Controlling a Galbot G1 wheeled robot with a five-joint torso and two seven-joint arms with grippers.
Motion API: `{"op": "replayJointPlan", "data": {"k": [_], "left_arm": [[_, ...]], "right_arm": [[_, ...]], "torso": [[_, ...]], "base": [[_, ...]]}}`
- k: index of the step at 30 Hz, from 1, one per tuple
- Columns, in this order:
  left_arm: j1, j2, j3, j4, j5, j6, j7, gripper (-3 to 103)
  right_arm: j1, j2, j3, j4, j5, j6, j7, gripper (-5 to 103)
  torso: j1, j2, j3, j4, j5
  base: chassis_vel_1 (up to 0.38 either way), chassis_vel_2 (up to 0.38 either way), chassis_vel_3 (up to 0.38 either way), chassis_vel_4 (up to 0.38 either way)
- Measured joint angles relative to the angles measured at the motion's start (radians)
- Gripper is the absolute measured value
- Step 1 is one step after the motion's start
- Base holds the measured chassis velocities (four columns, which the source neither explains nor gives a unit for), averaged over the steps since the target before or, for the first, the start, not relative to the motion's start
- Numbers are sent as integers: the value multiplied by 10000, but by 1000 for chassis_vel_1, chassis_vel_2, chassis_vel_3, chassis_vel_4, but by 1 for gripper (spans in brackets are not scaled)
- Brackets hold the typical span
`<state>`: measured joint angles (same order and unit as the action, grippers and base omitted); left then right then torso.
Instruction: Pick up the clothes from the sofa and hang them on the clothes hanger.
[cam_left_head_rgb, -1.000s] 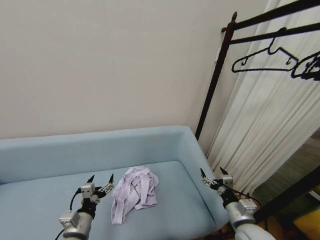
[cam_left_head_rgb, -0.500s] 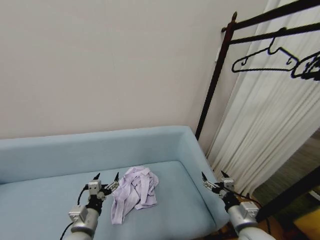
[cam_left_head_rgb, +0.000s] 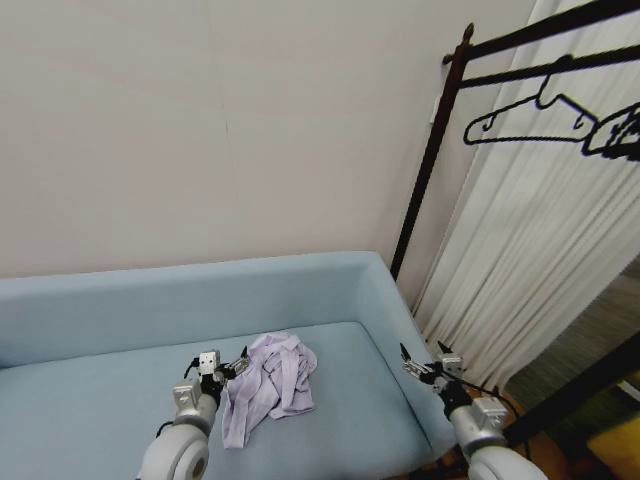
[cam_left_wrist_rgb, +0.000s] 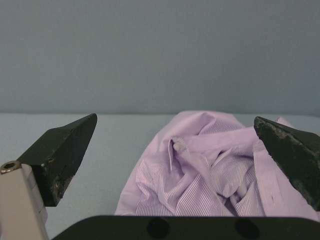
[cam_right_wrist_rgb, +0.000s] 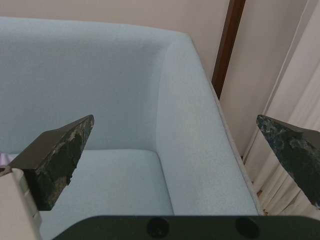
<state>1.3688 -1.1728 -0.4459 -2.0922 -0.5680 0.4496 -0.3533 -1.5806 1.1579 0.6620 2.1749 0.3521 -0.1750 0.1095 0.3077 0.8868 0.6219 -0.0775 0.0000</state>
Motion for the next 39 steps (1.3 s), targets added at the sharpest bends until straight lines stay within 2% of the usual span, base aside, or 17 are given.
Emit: {"op": "replayJointPlan", "data": {"k": [2,7,14,19,28,33,39], "left_arm": [[-505,178,159,490,-367,245,-26,100],[-1562,325,803,1535,-551,360,-28,100],[-3144,-129,1868,3473,-714,669,-218,100],[-3603,-469,2165,4292,-706,675,-241,100],[-3706,-704,2216,4748,-573,717,-342,101],[-3803,-720,2167,4978,-508,711,-367,93],[-3937,-763,2191,5321,-472,666,-366,93]], "right_arm": [[55,-53,-5,-71,94,-9,0,100],[22,-108,26,-81,223,-20,31,100],[-137,-172,32,-29,257,-63,124,100],[-303,-205,60,35,257,-67,172,100],[-415,-238,64,64,240,-70,209,100],[-370,-252,48,1,227,-90,211,100],[-289,-274,37,-66,229,-128,211,100]], "torso": [[0,0,0,-4,0],[0,0,0,-5,-1],[1,-1,-1,-5,0],[0,1,-1,-4,1],[0,1,-1,-3,1],[0,1,-1,-3,1],[0,1,-1,-3,0]], "base": [[0,0,0,0],[0,0,0,0],[0,0,0,0],[0,0,0,0],[0,0,0,0],[0,0,0,0],[0,0,0,0]]}}
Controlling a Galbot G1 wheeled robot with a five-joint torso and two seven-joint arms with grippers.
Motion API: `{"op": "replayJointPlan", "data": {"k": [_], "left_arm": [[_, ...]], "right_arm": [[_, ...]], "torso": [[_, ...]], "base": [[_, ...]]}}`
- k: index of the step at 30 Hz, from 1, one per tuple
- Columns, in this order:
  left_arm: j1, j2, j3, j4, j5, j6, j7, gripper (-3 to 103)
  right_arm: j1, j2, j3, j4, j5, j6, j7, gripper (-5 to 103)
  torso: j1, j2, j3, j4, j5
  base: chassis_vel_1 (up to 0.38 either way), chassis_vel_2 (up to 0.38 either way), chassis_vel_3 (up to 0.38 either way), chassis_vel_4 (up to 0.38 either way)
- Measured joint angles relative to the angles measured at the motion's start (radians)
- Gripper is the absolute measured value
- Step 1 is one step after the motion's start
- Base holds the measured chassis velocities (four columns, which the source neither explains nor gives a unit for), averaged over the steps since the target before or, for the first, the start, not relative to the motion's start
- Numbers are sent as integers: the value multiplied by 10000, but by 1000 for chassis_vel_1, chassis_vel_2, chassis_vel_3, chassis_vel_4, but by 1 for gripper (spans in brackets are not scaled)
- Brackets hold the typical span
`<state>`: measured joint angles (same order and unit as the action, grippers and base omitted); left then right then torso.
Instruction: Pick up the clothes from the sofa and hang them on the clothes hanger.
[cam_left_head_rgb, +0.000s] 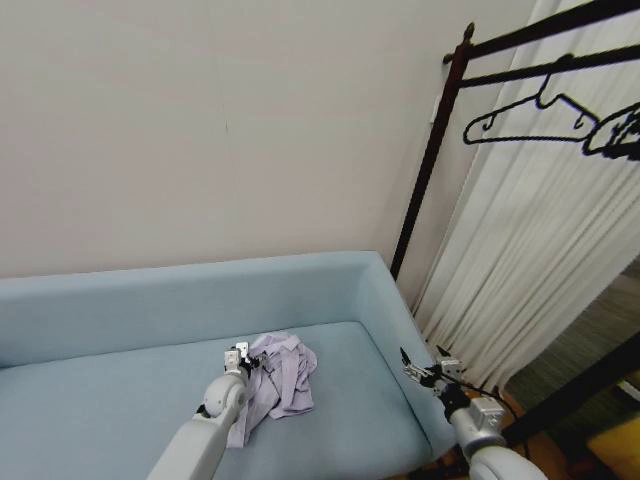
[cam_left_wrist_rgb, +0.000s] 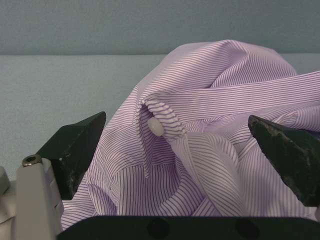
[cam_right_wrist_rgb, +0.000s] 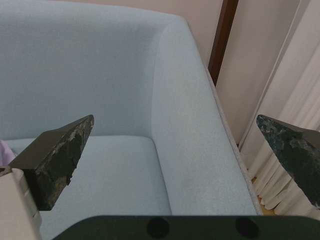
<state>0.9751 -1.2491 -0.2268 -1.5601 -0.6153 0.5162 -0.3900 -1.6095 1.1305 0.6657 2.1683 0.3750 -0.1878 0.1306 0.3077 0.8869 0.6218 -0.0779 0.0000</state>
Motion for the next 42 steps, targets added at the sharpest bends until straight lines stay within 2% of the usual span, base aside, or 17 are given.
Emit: {"op": "replayJointPlan", "data": {"k": [1,3,5,9,11,12,13,15,17,18,23,25,27,34,42], "left_arm": [[0,0,0,0,0,0,0,93],[-58,-24,21,192,10,-105,1,85],[-71,-31,34,246,15,-144,2,85],[-157,-81,109,549,34,-338,13,64],[-160,-88,124,588,35,-366,22,64],[-161,-90,143,623,35,-389,31,53],[-160,-92,155,638,36,-406,38,47],[-160,-92,161,639,38,-416,43,47],[-160,-95,169,639,41,-419,46,37],[-160,-95,169,639,41,-419,46,37],[-146,-92,177,635,48,-422,49,10],[-141,-92,177,633,50,-425,50,10],[-130,-95,176,621,57,-432,50,2],[-103,-87,162,575,58,-518,71,0],[59,232,-109,117,130,-1798,730,0]], "right_arm": [[0,0,0,0,0,0,0,100],[5,0,-1,-13,1,-9,0,100],[6,-1,-1,-16,1,-10,0,100],[-5,3,5,-18,1,-12,6,100],[-9,3,12,-18,1,-12,7,100],[-14,1,25,-18,1,-12,8,100],[-18,0,34,-18,1,-12,9,100],[-21,0,40,-19,0,-12,9,100],[-15,0,44,-19,0,-12,9,100],[-15,0,44,-19,0,-12,9,100],[40,27,39,-26,1,-4,4,100],[45,28,39,-28,1,-1,1,100],[49,33,39,-32,4,8,-3,100],[78,42,43,-35,17,19,-8,100],[360,-155,-134,-37,364,-86,4,100]], "torso": [[0,0,0,0,0],[0,0,0,0,0],[0,0,0,0,0],[0,0,0,0,0],[0,0,0,0,0],[0,0,0,0,0],[0,0,0,0,0],[0,0,0,0,-1],[0,0,0,0,0],[0,0,0,0,0],[0,0,0,0,0],[0,0,0,0,0],[0,0,0,0,0],[-2,0,0,0,-1],[-2,0,0,-2,-1]], "base": [[0,0,0,0],[0,0,0,0],[0,0,0,0],[0,0,0,0],[0,0,0,0],[0,0,0,0],[0,0,0,0],[0,0,0,0],[0,0,0,0],[0,0,0,0],[0,0,0,0],[0,0,0,0],[0,0,0,0],[0,0,0,0],[0,0,0,0]]}}
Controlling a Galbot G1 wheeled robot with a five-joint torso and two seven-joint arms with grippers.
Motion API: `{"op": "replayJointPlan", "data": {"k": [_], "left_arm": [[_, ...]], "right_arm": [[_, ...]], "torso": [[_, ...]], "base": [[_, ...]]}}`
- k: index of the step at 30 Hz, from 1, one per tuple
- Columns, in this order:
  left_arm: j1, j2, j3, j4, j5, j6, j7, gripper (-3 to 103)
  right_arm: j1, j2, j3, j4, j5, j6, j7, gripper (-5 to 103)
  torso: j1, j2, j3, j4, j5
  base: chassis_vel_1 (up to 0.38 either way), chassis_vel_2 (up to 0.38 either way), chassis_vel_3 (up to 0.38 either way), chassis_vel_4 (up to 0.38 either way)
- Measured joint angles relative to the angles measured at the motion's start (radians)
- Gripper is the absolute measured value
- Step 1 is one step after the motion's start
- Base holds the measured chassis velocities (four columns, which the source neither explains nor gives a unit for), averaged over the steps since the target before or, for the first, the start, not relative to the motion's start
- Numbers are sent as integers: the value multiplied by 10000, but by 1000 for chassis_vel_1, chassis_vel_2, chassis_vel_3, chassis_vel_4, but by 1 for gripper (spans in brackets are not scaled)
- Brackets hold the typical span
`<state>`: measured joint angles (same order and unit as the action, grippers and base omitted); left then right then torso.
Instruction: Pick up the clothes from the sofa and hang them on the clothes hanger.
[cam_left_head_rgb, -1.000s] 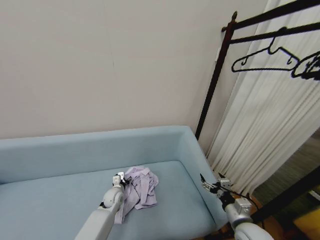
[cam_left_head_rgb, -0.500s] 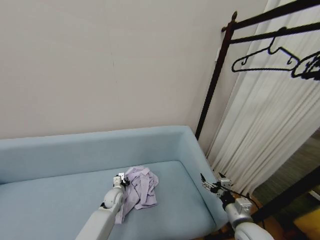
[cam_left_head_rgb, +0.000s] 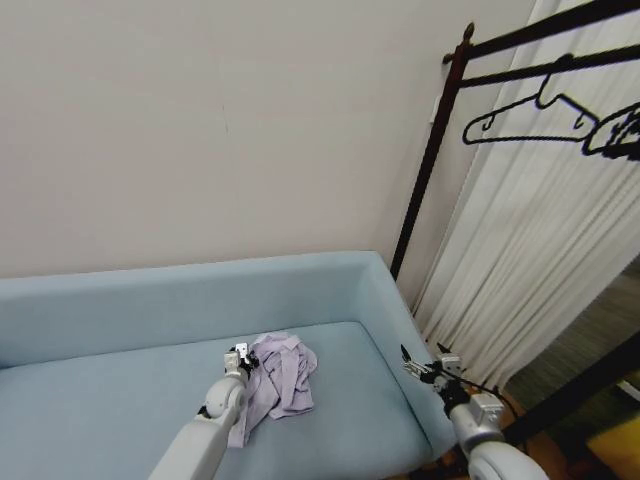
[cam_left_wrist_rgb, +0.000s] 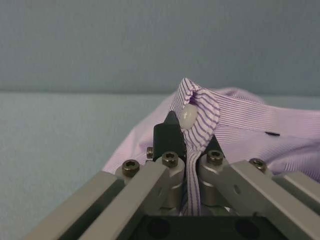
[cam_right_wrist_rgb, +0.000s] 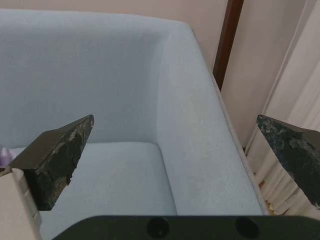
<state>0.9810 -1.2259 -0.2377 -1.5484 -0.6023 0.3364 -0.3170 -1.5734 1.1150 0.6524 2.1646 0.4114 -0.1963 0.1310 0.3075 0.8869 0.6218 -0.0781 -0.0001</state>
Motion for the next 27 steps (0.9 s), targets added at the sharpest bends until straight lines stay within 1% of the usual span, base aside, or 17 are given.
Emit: {"op": "replayJointPlan", "data": {"k": [3,4,6,9,10,12,14,15,16,19,21,22,25,26,27], "left_arm": [[159,358,-251,-489,5,-533,423,0],[159,358,-251,-489,5,-533,423,0],[243,627,-406,-788,23,-825,794,0],[327,1151,-627,-1329,23,-1194,1372,0],[327,1151,-627,-1329,23,-1194,1372,0],[346,1459,-693,-1694,-27,-1317,1609,0],[346,1615,-700,-1913,-90,-1346,1672,0],[330,1735,-685,-2134,-157,-1355,1683,0],[330,1735,-685,-2134,-157,-1355,1683,0],[267,1851,-543,-2471,-214,-1356,1512,0],[245,1898,-442,-2624,-222,-1356,1349,0],[245,1898,-442,-2624,-222,-1356,1349,0],[240,1936,-373,-2736,-213,-1354,1192,0],[240,1936,-373,-2736,-213,-1354,1192,0],[238,1945,-366,-2776,-210,-1353,1149,0]], "right_arm": [[283,-348,-206,-60,288,-129,26,100],[283,-348,-206,-60,288,-129,26,100],[488,-671,-368,-74,612,-258,107,100],[945,-1266,-826,-107,1381,-502,452,100],[945,-1266,-826,-107,1381,-502,452,100],[1447,-1673,-1397,-252,1957,-649,770,100],[1907,-1894,-1924,-444,2296,-742,1018,100],[2561,-2062,-2705,-725,2707,-817,1313,100],[2561,-2062,-2705,-725,2707,-817,1313,100],[4032,-2003,-4253,-1443,3441,-956,1925,100],[4875,-1718,-5156,-1965,3795,-959,2386,100],[4875,-1718,-5156,-1965,3795,-959,2386,100],[5719,-1162,-6148,-2633,4364,-942,3037,100],[5719,-1162,-6148,-2633,4364,-942,3037,100],[6044,-831,-6546,-2936,4611,-939,3300,100]], "torso": [[0,0,0,2,1],[0,0,0,2,1],[0,0,0,2,0],[0,0,0,2,0],[0,0,0,2,0],[0,0,0,2,0],[0,0,0,0,-1],[0,0,0,2,0],[0,0,0,2,0],[1,0,1,4,0],[1,-1,1,4,1],[1,-1,1,4,1],[1,-1,1,1,-2],[1,-1,1,1,-2],[1,-1,0,1,-2]], "base": [[0,0,0,0],[0,0,0,0],[0,0,0,0],[0,0,0,0],[0,0,0,0],[0,0,0,0],[0,0,0,0],[0,0,0,0],[0,0,0,0],[0,0,0,0],[0,0,0,0],[0,0,0,0],[0,0,0,0],[0,0,0,0],[0,0,0,0]]}}
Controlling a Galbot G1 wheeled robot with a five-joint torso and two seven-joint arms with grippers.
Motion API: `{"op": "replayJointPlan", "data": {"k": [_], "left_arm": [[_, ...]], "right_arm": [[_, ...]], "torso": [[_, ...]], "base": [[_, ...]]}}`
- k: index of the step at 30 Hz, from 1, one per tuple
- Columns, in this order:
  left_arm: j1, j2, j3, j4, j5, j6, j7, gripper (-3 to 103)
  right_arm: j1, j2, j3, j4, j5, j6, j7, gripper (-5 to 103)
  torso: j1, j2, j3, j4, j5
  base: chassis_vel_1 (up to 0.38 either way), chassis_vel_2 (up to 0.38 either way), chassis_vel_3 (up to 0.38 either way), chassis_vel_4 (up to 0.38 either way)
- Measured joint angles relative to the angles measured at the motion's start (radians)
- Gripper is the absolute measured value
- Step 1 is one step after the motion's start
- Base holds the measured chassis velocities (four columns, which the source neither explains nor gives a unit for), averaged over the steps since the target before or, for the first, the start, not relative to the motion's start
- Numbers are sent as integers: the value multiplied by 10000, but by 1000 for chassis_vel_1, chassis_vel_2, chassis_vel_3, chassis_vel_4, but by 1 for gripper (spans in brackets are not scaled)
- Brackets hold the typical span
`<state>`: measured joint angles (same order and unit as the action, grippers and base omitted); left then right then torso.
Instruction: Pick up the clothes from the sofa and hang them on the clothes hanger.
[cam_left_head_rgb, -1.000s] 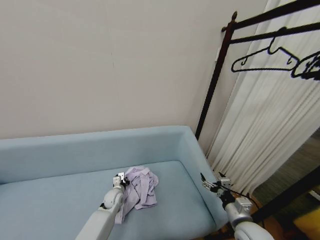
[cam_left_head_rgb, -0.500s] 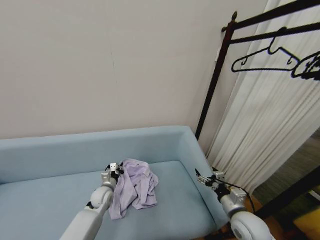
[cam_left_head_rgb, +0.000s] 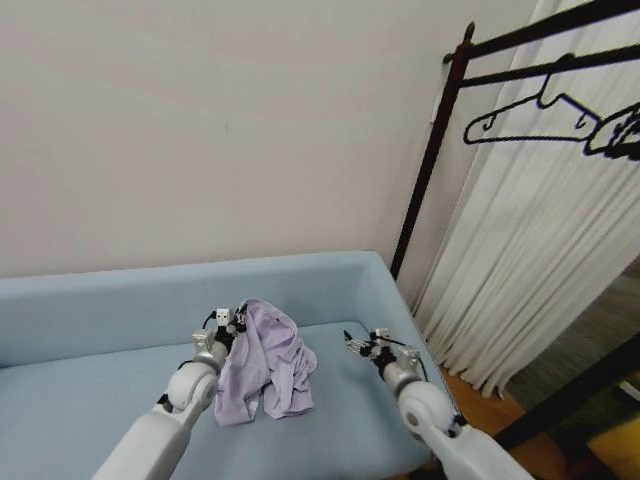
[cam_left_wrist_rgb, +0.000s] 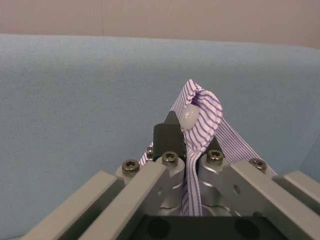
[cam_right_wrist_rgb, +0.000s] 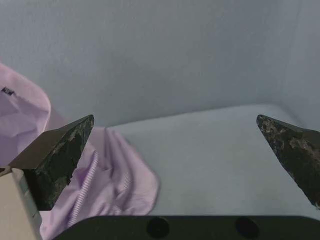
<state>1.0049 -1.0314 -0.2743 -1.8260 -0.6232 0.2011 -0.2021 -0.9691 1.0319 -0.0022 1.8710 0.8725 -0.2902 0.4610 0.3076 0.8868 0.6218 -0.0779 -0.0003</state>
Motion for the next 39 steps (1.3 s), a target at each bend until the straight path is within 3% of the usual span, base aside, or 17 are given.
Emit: {"op": "replayJointPlan", "data": {"k": [1,3,13,17,23,29,37,39], "left_arm": [[-60,7,11,-56,0,-22,-69,0],[-106,-3,16,-63,-1,-63,-80,0],[-200,-109,64,-88,-4,-87,-178,0],[-210,-69,26,-183,-5,-86,-229,0],[-139,-49,-19,-333,-3,-86,-267,0],[-51,-67,-83,-450,3,-83,-340,0],[-46,-14,-168,-595,-17,-101,-434,0],[-46,-11,-174,-647,-30,-124,-436,0]], "right_arm": [[724,736,-1044,-831,291,138,452,100],[976,1032,-1463,-1260,234,221,494,100],[1473,2238,-2242,-2494,-110,398,548,100],[1805,2889,-2507,-2687,-21,460,904,100],[2100,3375,-2743,-2962,50,554,1417,100],[2311,3660,-3020,-3174,100,570,2477,102],[2287,3976,-3229,-3539,122,571,3414,93],[2331,4053,-3257,-3610,152,575,3625,84]], "torso": [[0,0,0,1,0],[0,1,0,2,1],[1,0,0,-1,1],[0,0,0,1,1],[0,0,-1,0,1],[0,0,-1,0,1],[0,1,-1,0,2],[0,0,-1,1,3]], "base": [[0,0,0,0],[0,0,0,0],[0,0,0,0],[0,0,0,0],[0,0,0,0],[0,0,0,0],[0,0,0,0],[0,0,0,0]]}}
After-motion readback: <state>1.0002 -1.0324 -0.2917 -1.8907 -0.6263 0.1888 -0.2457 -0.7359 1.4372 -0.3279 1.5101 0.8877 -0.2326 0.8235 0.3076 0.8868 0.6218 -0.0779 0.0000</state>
